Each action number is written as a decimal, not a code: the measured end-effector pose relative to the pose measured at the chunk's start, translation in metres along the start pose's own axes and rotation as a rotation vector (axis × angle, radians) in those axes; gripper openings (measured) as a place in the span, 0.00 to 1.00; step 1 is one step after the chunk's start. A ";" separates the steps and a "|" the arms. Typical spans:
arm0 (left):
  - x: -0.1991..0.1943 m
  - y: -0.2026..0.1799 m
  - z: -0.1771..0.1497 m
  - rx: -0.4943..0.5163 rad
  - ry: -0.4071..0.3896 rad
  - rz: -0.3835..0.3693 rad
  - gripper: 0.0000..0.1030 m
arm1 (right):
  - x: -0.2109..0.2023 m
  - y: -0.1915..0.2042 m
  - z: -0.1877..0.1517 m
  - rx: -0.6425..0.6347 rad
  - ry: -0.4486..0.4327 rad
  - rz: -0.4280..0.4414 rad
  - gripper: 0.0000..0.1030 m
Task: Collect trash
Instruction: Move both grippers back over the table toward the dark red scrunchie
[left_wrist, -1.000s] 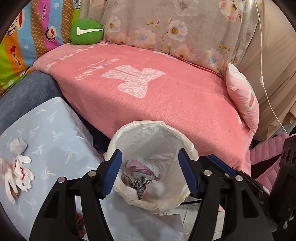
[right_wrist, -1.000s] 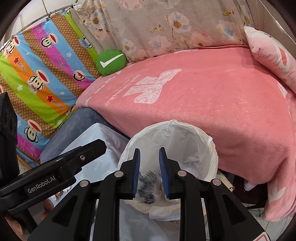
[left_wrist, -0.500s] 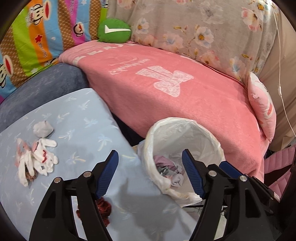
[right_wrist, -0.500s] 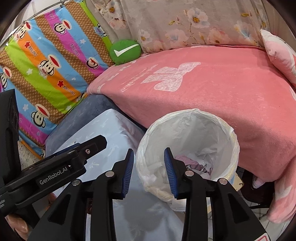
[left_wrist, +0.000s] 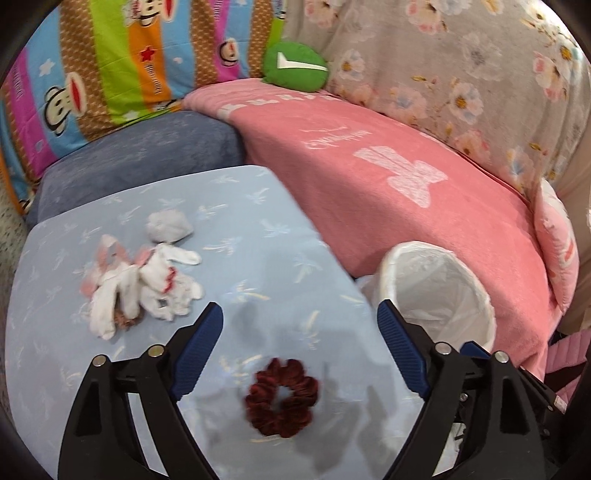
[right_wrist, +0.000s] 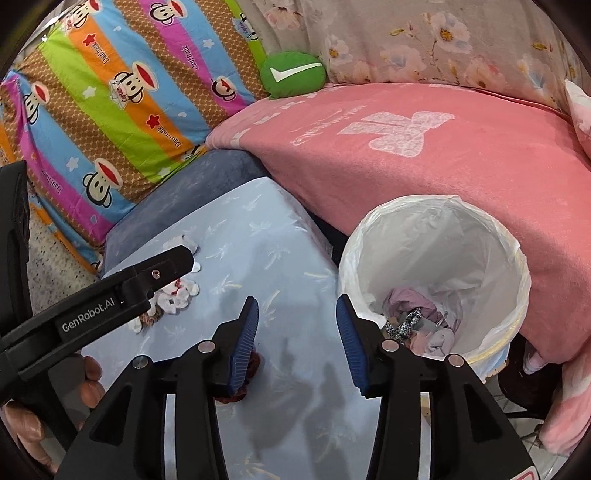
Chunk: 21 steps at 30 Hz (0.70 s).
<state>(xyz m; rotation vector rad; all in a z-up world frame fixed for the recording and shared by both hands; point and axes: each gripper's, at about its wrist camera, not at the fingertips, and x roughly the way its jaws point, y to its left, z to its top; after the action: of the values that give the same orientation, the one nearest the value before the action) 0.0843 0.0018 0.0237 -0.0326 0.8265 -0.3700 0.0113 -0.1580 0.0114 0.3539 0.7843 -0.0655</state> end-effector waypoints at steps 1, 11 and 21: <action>0.000 0.006 -0.002 -0.007 0.000 0.014 0.81 | 0.004 0.007 -0.004 -0.011 0.015 0.008 0.49; 0.000 0.062 -0.026 -0.060 0.029 0.138 0.84 | 0.048 0.055 -0.038 -0.066 0.136 0.021 0.56; 0.008 0.103 -0.045 -0.113 0.073 0.184 0.85 | 0.092 0.076 -0.062 -0.096 0.238 0.002 0.61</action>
<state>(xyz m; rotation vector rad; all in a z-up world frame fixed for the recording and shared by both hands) 0.0885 0.1003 -0.0303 -0.0481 0.9142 -0.1512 0.0490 -0.0588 -0.0720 0.2737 1.0188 0.0170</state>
